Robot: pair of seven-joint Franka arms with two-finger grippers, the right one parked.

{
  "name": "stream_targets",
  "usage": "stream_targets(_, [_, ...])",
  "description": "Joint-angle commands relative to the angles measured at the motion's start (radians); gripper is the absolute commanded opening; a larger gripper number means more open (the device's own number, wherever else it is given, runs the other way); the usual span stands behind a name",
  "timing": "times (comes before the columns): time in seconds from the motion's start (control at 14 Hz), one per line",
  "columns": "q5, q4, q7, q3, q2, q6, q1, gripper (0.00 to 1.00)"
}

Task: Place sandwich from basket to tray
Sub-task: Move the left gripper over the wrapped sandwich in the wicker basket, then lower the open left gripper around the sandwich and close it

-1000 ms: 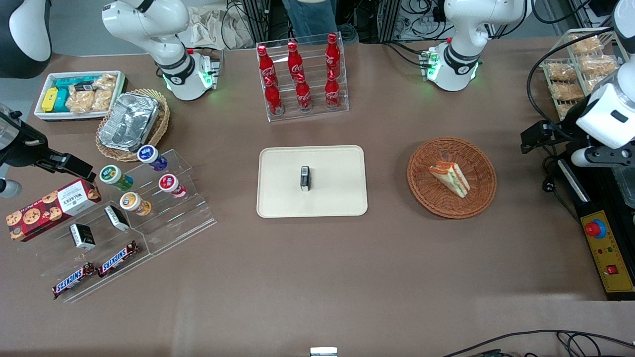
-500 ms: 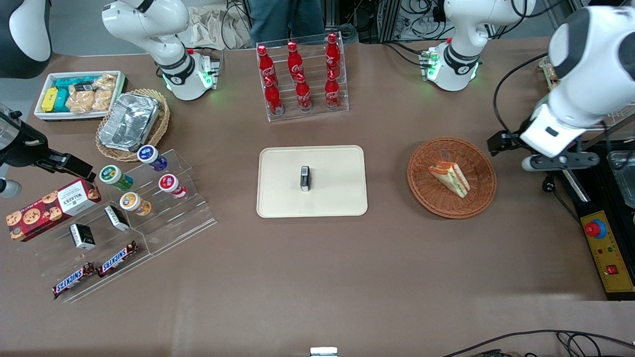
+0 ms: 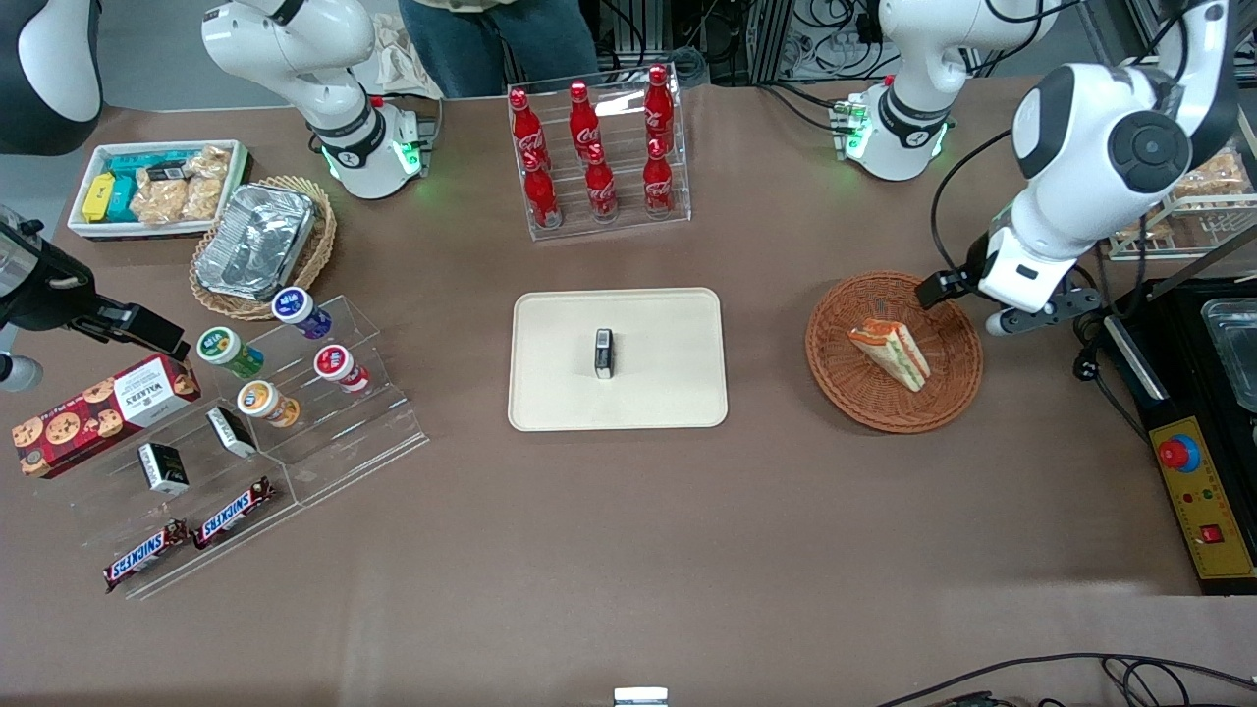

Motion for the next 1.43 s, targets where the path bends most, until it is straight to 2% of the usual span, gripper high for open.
stream_targets(0.0, [-0.035, -0.110, -0.140, -0.001, 0.005, 0.147, -0.010, 0.99])
stream_targets(0.14, [-0.036, -0.116, -0.241, -0.001, 0.042, 0.194, -0.029, 0.99])
stream_targets(0.5, [-0.062, -0.113, -0.349, -0.001, 0.119, 0.267, -0.027, 0.99])
stream_targets(1.07, [-0.076, -0.127, -0.424, -0.002, 0.224, 0.408, -0.058, 0.98])
stream_targets(1.21, [-0.076, -0.147, -0.444, -0.002, 0.243, 0.459, -0.075, 0.95])
stream_targets(1.29, [-0.076, -0.162, -0.447, -0.002, 0.246, 0.487, -0.079, 0.89])
stream_targets(1.36, [-0.076, -0.171, -0.447, -0.002, 0.246, 0.490, -0.079, 0.72])
